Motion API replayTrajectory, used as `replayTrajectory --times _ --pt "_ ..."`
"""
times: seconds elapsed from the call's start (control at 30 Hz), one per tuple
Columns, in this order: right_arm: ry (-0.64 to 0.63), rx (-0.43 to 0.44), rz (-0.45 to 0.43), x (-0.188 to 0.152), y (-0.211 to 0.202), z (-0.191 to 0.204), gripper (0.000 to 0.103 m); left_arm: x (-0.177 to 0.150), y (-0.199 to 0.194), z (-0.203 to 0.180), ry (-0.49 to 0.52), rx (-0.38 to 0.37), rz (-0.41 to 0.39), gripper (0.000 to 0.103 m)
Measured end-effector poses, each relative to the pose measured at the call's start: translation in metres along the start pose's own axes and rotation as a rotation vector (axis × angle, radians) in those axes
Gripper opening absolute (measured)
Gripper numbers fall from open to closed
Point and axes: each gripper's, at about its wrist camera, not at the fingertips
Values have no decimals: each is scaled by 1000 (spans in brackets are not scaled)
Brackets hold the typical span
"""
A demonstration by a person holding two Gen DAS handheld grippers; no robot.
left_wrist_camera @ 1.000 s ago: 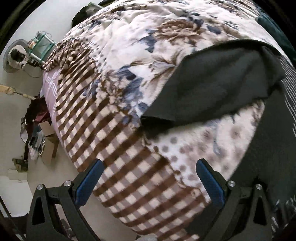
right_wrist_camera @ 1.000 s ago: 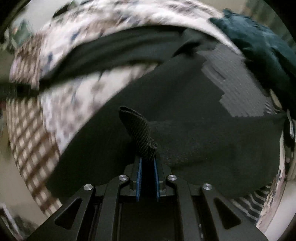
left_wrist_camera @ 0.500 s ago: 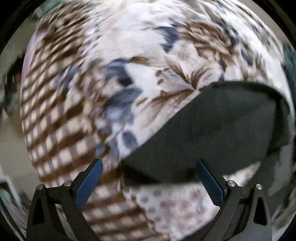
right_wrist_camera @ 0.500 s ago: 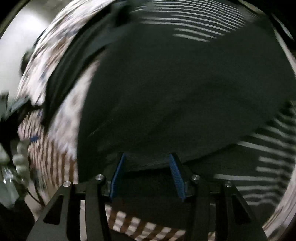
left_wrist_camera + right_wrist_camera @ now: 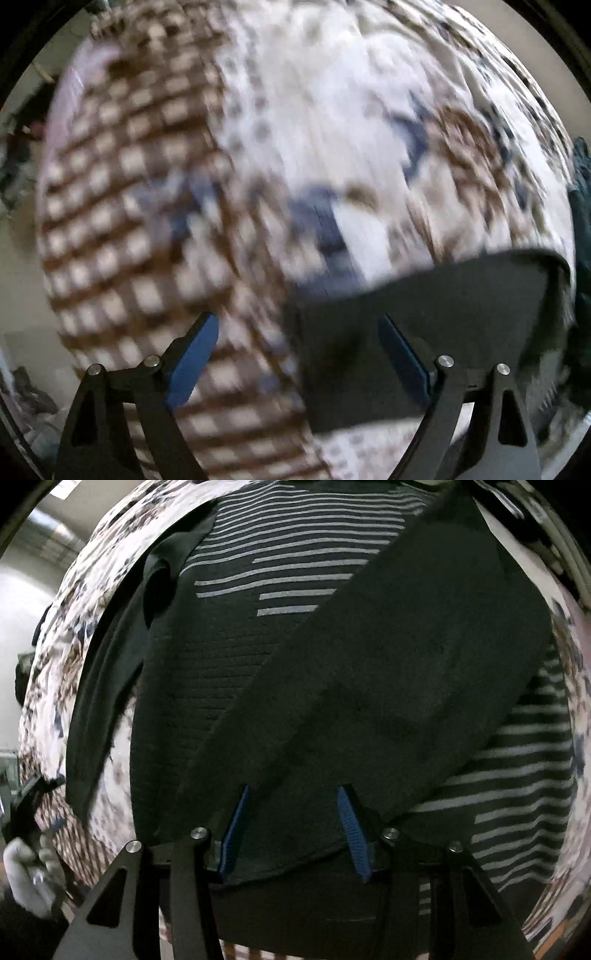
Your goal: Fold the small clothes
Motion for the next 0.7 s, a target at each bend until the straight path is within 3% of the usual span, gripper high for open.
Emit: replayTrajectory --times 0.07,0.17,0.2,0.23,0.27,0.33,0.5,0.67,0.7 --pt "42 7 1 0 4 0 51 -9 12 -8 40 25 3 89" --pt "97 -6 7 -2 11 -4 51 -15 20 -24 69 66 -62 88" --pt "117 -6 12 -2 14 -8 51 -18 18 -33 64 62 -109 71" --pt "137 -9 14 -2 15 -12 51 -21 13 -40 73 56 -163 47" --pt "153 -10 14 -2 17 -15 51 -22 9 -47 95 69 -190 5" --pt "182 -17 10 -2 17 -24 51 -21 -8 -56 125 78 -250 5" --pt "211 -19 -19 -5 5 -47 51 -36 -62 -77 169 5 -372 5" --pt "230 2 -53 -15 -15 -79 51 -64 -127 -133 360 -155 -457 4" --pt "242 9 -58 -18 -20 -88 51 -89 -145 -158 434 -213 -458 4"
Point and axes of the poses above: each gripper's, at about its wrist camera, not at the fingertips, and y roughly the way its jaws point, z to its left, x to its top, and after that the axes turned 3 degrees about z, right-handed
